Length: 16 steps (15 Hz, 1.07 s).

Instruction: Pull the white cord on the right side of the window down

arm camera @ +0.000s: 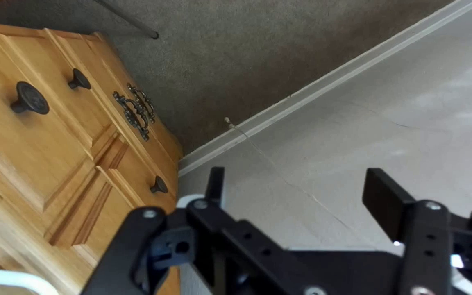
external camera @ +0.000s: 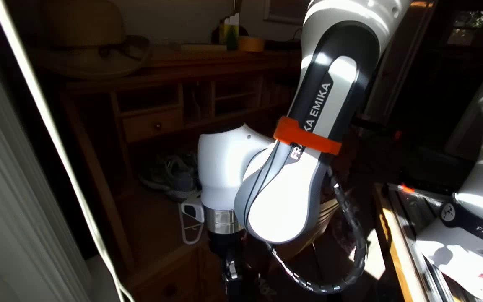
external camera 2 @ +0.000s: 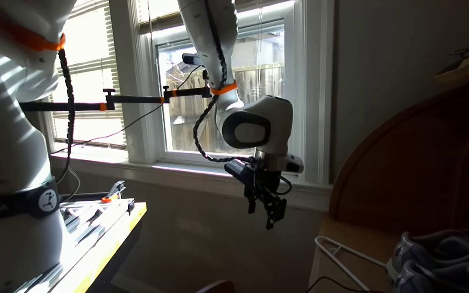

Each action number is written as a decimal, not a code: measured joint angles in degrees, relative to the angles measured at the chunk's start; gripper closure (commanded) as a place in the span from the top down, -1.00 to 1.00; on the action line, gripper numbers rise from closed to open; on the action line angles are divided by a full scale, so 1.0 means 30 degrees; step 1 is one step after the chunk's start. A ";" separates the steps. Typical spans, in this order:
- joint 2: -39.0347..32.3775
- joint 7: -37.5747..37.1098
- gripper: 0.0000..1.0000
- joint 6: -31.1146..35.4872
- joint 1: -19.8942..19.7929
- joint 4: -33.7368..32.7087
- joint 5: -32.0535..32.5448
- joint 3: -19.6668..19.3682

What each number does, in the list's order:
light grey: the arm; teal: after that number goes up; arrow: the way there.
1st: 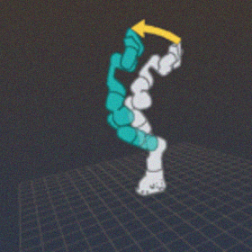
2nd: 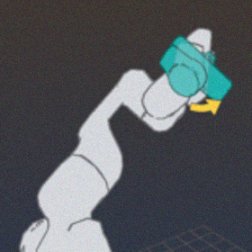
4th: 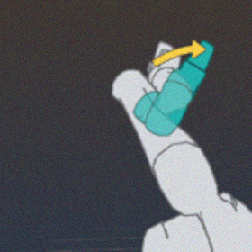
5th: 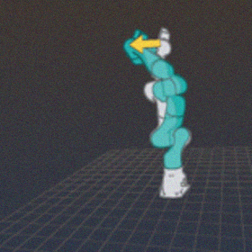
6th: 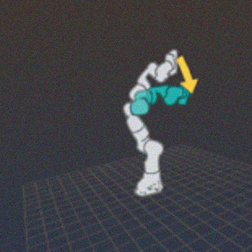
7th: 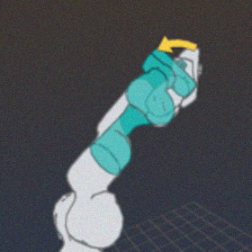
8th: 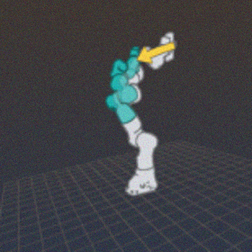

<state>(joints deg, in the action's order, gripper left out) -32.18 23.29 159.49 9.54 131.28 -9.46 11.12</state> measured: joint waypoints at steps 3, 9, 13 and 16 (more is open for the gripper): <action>0.1555 -0.1563 1.00 -0.0046 -0.0696 0.0452 -0.0047 0.1016; 0.7808 -0.5598 1.00 -0.0594 -0.0837 0.3409 -0.0601 0.1414; 1.2211 -0.7935 1.00 -0.1605 -0.0677 0.5115 -0.2046 0.1203; 1.5564 -1.0491 1.00 -0.2796 -0.0657 0.5972 -0.1867 0.0770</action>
<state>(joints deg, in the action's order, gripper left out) 14.51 -8.19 151.10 7.57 149.20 -15.06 13.43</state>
